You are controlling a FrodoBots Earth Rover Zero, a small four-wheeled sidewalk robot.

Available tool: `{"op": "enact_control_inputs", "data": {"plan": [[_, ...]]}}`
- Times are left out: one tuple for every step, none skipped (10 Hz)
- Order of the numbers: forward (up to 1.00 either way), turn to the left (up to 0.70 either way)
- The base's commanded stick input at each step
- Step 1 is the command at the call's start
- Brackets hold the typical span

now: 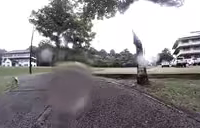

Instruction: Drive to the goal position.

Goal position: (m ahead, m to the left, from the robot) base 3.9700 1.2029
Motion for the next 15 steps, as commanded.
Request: {"op": "enact_control_inputs", "data": {"plan": [[0.70, 0.00], [0.70, 0.00], [0.70, 0.00], [0.70, 0.00], [0.70, 0.00], [0.70, 0.00], [0.70, 0.00], [0.70, 0.00], [0.70, 0.00], [0.70, 0.00], [0.70, 0.35], [0.70, 0.35], [0.70, 0.18], [0.70, 0.00], [0.70, 0.00]]}}
